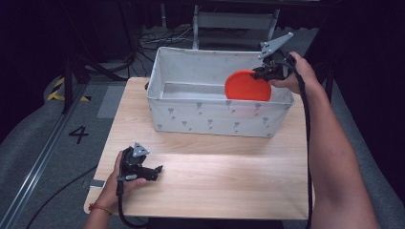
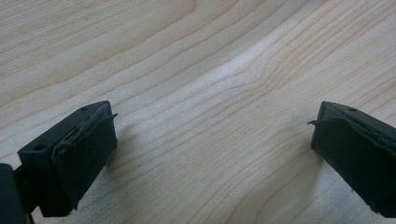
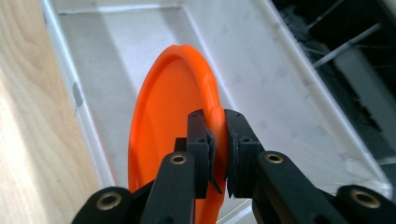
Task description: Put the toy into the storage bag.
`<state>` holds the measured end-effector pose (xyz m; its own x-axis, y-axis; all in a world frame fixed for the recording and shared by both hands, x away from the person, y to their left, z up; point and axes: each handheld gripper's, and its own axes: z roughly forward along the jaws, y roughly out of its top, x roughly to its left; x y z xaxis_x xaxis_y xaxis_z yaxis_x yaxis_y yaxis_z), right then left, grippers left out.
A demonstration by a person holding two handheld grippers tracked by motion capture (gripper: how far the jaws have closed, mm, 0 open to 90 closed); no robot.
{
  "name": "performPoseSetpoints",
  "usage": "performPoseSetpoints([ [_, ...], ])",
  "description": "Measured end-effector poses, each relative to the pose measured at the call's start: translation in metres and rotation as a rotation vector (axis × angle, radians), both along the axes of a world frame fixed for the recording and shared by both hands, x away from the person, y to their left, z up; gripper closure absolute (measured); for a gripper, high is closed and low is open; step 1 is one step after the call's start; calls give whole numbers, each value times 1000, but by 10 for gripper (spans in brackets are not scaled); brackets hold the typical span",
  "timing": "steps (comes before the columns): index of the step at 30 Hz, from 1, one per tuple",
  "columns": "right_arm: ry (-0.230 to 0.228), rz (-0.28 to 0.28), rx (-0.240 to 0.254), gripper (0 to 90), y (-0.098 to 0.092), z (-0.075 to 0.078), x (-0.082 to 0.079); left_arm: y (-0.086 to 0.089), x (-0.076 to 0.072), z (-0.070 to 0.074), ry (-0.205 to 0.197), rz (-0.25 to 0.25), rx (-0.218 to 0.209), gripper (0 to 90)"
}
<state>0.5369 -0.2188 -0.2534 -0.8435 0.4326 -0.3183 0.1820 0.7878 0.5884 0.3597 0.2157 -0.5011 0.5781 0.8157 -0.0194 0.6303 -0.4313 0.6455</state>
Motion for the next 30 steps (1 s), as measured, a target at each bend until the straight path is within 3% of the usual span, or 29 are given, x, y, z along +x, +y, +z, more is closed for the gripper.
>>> performPoseSetpoints([
  [3, 26, 26, -30, 819, 3, -9, 1, -1, -1, 0, 15, 7, -8, 6],
  [12, 110, 83, -152, 817, 16, -31, -1, 0, 0, 0, -3, 0, 1, 5],
  [14, 130, 102, -172, 816, 18, -33, -2, -1, -1, 0, 13, 6, -8, 6],
  [23, 232, 148, -287, 807, 27, -39, 0, 0, -1, 0, 7, 3, -3, 6],
  [30, 295, 120, -302, 801, 30, -41, 10, 0, 0, 0, 2, -1, -3, 6],
])
